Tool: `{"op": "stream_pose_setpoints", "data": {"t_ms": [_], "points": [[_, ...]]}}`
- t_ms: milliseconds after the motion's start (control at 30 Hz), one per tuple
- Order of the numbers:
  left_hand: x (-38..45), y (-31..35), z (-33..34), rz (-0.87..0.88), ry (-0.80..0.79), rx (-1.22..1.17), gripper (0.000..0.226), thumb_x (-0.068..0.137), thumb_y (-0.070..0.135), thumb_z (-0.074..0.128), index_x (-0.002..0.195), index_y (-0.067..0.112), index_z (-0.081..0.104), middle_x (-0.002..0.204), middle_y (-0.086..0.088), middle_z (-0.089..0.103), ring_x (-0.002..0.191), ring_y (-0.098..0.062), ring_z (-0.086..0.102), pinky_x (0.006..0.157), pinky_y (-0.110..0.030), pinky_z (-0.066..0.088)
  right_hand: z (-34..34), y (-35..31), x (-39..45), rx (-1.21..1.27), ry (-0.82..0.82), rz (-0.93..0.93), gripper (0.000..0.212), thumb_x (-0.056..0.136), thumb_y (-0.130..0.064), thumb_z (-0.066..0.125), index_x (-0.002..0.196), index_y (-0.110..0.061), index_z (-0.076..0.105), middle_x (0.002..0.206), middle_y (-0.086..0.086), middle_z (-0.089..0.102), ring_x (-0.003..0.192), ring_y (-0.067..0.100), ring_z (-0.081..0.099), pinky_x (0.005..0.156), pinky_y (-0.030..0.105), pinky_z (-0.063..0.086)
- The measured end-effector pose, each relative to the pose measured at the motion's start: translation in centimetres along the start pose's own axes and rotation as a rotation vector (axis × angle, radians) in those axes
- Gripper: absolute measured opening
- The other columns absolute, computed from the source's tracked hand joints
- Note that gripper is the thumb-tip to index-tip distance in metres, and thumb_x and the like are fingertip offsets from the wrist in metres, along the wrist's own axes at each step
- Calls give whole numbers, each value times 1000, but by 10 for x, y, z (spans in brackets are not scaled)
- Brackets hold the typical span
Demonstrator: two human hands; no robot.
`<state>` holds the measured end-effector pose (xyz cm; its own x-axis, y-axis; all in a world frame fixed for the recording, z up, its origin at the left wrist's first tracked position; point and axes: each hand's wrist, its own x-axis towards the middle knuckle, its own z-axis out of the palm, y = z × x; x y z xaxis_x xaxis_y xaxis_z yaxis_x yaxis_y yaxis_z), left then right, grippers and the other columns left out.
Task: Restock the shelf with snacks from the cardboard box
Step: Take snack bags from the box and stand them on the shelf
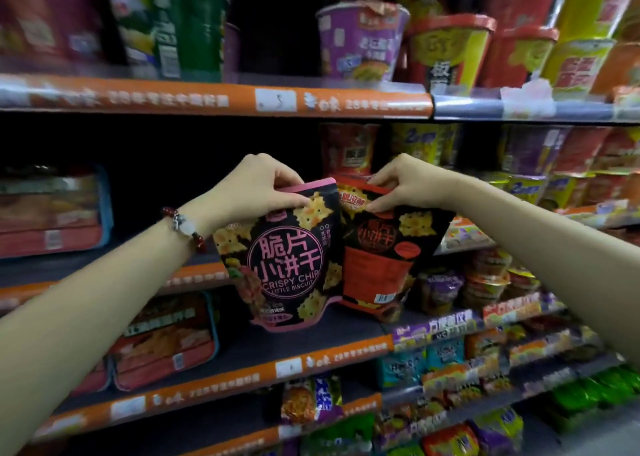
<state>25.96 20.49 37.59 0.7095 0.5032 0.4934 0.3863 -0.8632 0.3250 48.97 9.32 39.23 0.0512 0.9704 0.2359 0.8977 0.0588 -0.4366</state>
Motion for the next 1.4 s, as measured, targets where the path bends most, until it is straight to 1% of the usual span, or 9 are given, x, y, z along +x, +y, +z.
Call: {"op": "stream_pose_setpoints", "data": {"t_ms": [167,333,433,600,800,967,1133,1267,1400], "points": [[-5,-28,-54,7,78,28,19,80,30,73,93,18,76,82,6,72,77,-2,65,70,-21,53,-2,-48,31,-23,44,-88,19,77,-20,77,94,-12,76,91,-4,75,81,5,68,73,19,53],[-5,-49,-97,30,135,139,21,81,31,71,93,15,76,83,1,72,78,-10,64,66,-25,50,-5,-82,57,-149,137,-171,30,81,-20,74,109,-10,70,94,-12,69,77,-13,60,70,6,40],[-3,-58,-113,46,186,194,21,81,29,72,93,13,76,83,-4,73,77,-17,65,63,-25,47,0,-88,73,-246,244,-203,43,81,-23,74,119,-7,65,122,1,65,110,13,59,88,20,40],[-5,-70,-101,111,224,330,21,82,25,70,100,14,75,92,-2,75,82,-15,66,77,-31,53,19,-82,94,-298,292,-286,40,82,-26,72,118,-11,67,121,2,66,115,19,59,107,44,38],[-3,-80,-73,187,380,507,19,87,30,63,101,21,72,85,1,75,81,-22,70,67,-39,56,29,-87,106,-384,264,-389,35,82,-32,70,113,-16,69,113,-2,70,104,19,63,94,36,47],[-6,-90,-60,244,545,686,31,81,41,64,94,13,71,68,0,70,63,-22,67,59,-31,51,30,-87,104,-606,450,-371,46,79,-57,64,109,-22,68,92,-1,70,91,25,62,68,33,48],[-14,-101,-41,82,769,760,50,82,60,52,103,18,68,90,2,72,88,-22,65,88,-38,38,37,-74,93,-625,571,-333,51,76,-63,62,109,-24,66,84,1,70,85,26,65,65,33,48],[-21,-103,-30,-76,876,717,59,78,71,51,104,20,66,104,2,68,106,-24,57,106,-51,32,51,-52,87,-567,827,-353,58,68,-66,67,97,-15,69,75,2,70,80,28,66,72,38,47],[-24,-103,-19,-200,939,615,62,74,73,55,107,22,62,114,1,61,120,-23,44,110,-63,22,75,-38,85,-322,966,-225,63,65,-61,72,107,-15,64,109,4,65,105,30,54,81,45,46]]}}
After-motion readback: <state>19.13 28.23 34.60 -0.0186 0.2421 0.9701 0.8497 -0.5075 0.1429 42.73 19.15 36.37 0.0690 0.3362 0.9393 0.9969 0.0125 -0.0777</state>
